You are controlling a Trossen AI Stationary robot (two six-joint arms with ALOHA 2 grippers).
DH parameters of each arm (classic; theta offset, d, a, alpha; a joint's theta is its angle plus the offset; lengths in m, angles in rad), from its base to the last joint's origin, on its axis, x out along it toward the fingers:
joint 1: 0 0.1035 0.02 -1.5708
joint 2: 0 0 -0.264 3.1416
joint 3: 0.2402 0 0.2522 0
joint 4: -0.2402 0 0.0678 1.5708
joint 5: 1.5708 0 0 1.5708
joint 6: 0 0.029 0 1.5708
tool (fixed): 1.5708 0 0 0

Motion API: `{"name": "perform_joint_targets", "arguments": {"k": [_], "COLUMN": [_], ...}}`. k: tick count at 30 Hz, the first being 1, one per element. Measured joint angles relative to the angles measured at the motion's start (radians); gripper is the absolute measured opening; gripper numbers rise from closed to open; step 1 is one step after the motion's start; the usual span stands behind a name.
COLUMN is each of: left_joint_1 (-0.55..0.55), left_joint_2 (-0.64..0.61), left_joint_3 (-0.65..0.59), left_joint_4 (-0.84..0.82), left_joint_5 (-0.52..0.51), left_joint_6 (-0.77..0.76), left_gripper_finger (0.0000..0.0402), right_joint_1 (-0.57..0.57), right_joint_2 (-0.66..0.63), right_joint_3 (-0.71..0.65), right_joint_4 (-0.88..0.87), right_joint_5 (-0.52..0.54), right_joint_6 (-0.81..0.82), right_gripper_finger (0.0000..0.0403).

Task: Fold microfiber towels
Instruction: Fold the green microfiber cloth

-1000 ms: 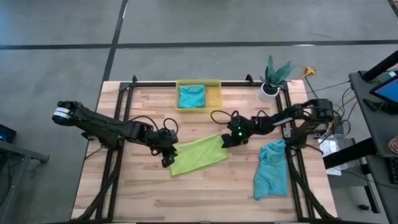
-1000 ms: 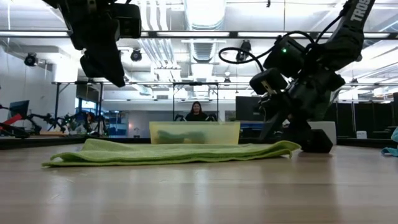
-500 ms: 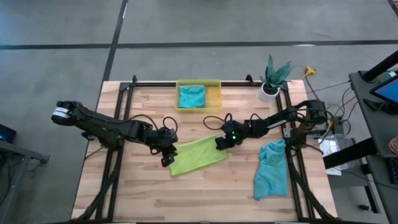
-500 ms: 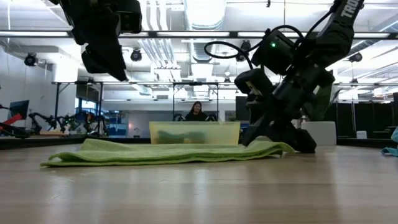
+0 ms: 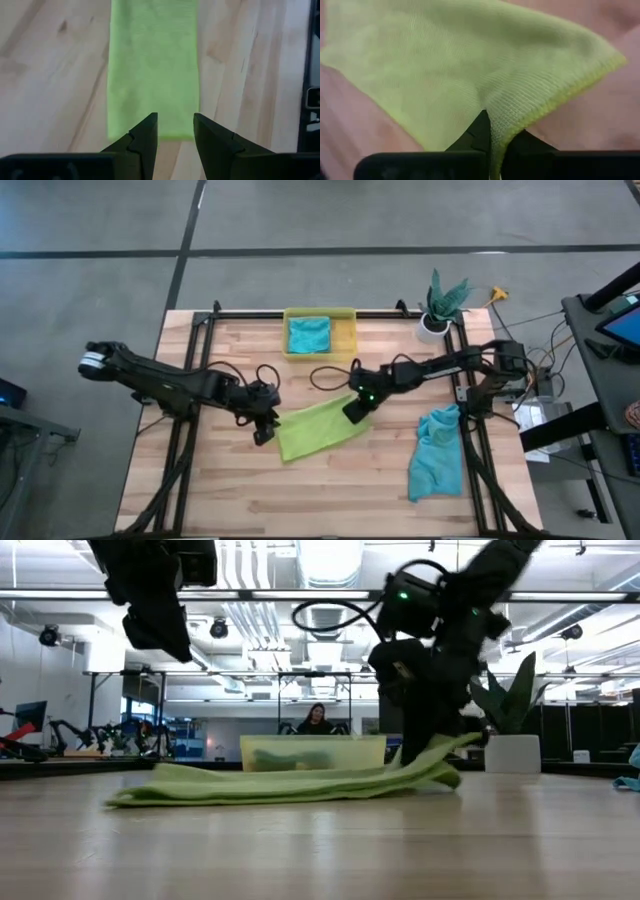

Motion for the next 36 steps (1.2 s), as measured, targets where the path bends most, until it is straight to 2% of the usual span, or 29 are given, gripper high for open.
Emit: {"name": "perform_joint_targets", "arguments": {"k": [5,9,15,22,26,31,36], "left_joint_1": [0.019,0.059,0.122,0.175,0.193,0.199,0.199], "left_joint_2": [-0.052,-0.092,-0.146,-0.167,-0.166,-0.16,-0.165], "left_joint_3": [0.0,0.003,0.001,-0.001,-0.001,0.0,-0.001], "left_joint_4": [-0.027,-0.031,-0.032,-0.037,-0.039,-0.037,-0.058], "left_joint_5": [-0.046,-0.071,-0.079,-0.084,-0.084,-0.084,-0.076], "left_joint_6": [0.027,0.077,0.133,0.21,0.212,0.208,0.137], "left_gripper_finger": [0.0111,0.0111,0.0111,0.0111,0.0111,0.0111,0.0111], "right_joint_1": [-0.029,-0.068,-0.123,-0.117,-0.069,-0.004,0.026], "right_joint_2": [-0.002,-0.003,-0.003,0.016,0.092,0.25,0.393], "right_joint_3": [0.156,0.245,0.374,0.546,0.609,0.687,0.819], "right_joint_4": [-0.331,-0.467,-0.498,-0.498,-0.51,-0.536,-0.555], "right_joint_5": [0.085,0.138,0.151,0.114,0.085,0.061,0.063], "right_joint_6": [-0.196,-0.291,-0.34,-0.387,-0.422,-0.527,-0.609], "right_gripper_finger": [0.0009,0.0009,0.0009,0.0009,0.0009,0.0009,0.0009]}}
